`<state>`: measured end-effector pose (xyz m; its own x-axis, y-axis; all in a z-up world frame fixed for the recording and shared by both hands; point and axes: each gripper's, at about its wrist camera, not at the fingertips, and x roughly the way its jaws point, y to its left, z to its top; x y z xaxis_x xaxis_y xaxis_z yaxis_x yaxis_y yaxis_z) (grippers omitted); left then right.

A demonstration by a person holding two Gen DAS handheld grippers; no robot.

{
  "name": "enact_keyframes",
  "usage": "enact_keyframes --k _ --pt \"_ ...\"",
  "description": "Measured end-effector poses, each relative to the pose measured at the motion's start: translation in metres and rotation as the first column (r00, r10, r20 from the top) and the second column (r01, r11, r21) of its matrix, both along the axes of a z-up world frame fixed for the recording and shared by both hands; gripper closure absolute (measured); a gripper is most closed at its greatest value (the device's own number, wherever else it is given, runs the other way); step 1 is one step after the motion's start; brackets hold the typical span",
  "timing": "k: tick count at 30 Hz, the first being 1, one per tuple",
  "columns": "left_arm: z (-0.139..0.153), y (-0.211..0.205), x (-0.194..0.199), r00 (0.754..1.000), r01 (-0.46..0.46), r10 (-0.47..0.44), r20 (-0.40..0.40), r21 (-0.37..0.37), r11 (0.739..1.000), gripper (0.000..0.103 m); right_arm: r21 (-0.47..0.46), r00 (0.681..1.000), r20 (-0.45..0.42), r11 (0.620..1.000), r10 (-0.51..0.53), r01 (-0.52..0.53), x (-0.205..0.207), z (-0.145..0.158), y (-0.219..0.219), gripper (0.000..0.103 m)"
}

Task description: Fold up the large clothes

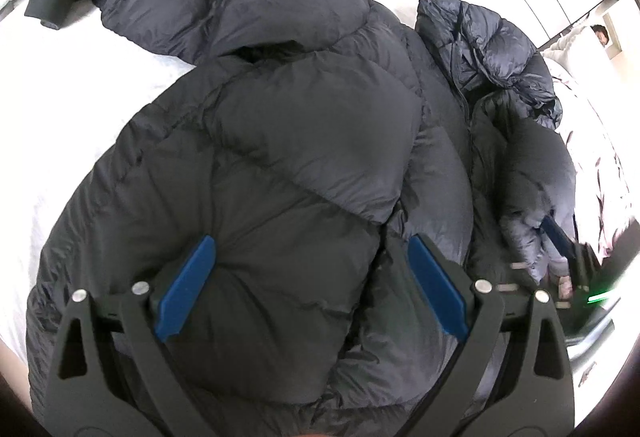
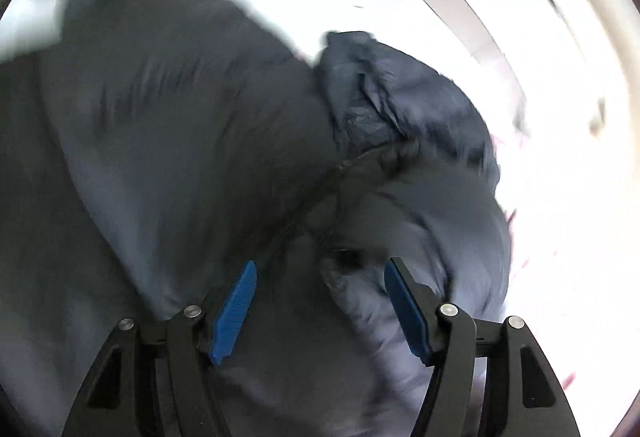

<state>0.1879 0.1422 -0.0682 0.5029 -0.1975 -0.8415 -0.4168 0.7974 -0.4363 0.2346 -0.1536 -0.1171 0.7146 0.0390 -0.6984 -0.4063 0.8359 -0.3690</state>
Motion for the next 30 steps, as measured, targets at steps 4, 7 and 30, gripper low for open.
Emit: enact_keyframes --k 4,7,30 --pt "0.002 -0.005 0.000 1.000 0.021 -0.022 0.010 0.006 1.000 0.006 0.508 0.971 -0.103 0.827 -0.218 0.239 0.005 0.054 -0.096 0.023" --pt "0.000 -0.006 0.002 1.000 0.028 -0.028 0.004 0.001 1.000 0.006 0.663 0.908 -0.253 0.623 -0.335 0.415 0.008 0.052 -0.167 0.022" --pt "-0.005 0.004 0.001 1.000 -0.026 0.026 -0.008 -0.007 1.000 0.006 0.552 0.991 -0.128 0.827 -0.046 0.109 0.081 0.050 0.036 0.022"
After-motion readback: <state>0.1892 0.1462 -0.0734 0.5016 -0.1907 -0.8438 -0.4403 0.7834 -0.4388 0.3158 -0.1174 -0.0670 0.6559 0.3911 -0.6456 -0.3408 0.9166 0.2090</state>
